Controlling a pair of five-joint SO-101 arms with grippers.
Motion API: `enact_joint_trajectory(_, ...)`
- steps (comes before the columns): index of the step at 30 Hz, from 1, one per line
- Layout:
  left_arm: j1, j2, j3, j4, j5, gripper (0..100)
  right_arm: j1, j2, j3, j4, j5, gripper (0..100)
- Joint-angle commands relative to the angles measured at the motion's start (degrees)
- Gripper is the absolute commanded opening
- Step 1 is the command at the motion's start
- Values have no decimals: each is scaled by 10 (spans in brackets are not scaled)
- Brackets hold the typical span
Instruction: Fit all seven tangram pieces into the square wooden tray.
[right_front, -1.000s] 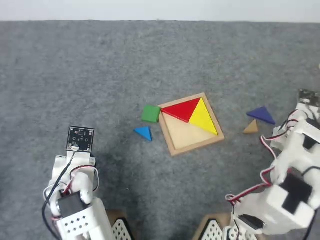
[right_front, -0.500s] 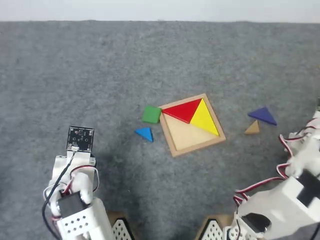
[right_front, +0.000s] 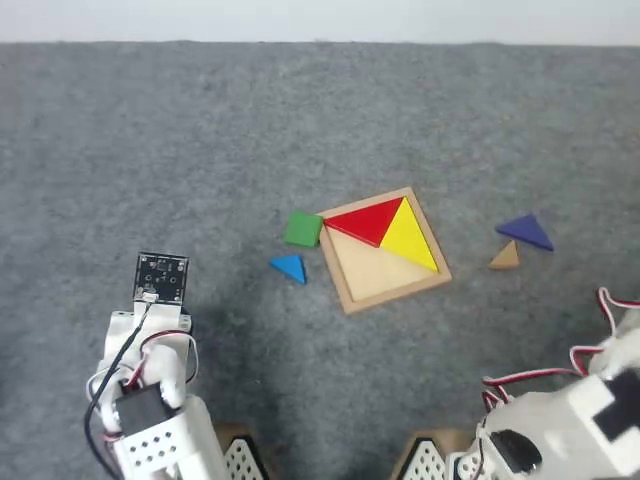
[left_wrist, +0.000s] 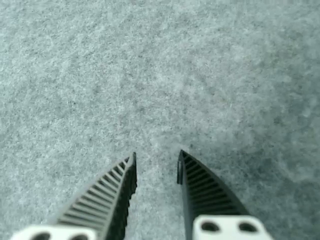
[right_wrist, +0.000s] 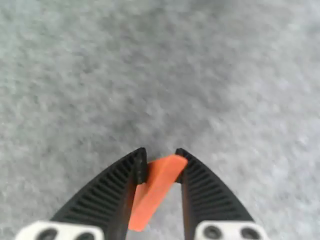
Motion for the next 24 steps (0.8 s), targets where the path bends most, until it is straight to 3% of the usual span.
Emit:
enact_joint_trajectory(1, -1, -3, -4, -14, -4, 133, 35, -64, -4, 7, -28, 90)
enact_joint_trajectory(8, -1, -3, -4, -14, -4, 133, 77, -125, 86, -41, -31, 99)
enact_joint_trajectory(15, -1, -3, -4, -14, -4, 133, 110, -129, 167, -82, -31, 240)
enact_joint_trajectory(20, -1, -3, -4, -15, -4, 133, 170, -129, 198, -108, -32, 241)
enact_joint_trajectory(24, -1, -3, -4, -15, -4, 133, 176, -128, 230, -137, -28, 244)
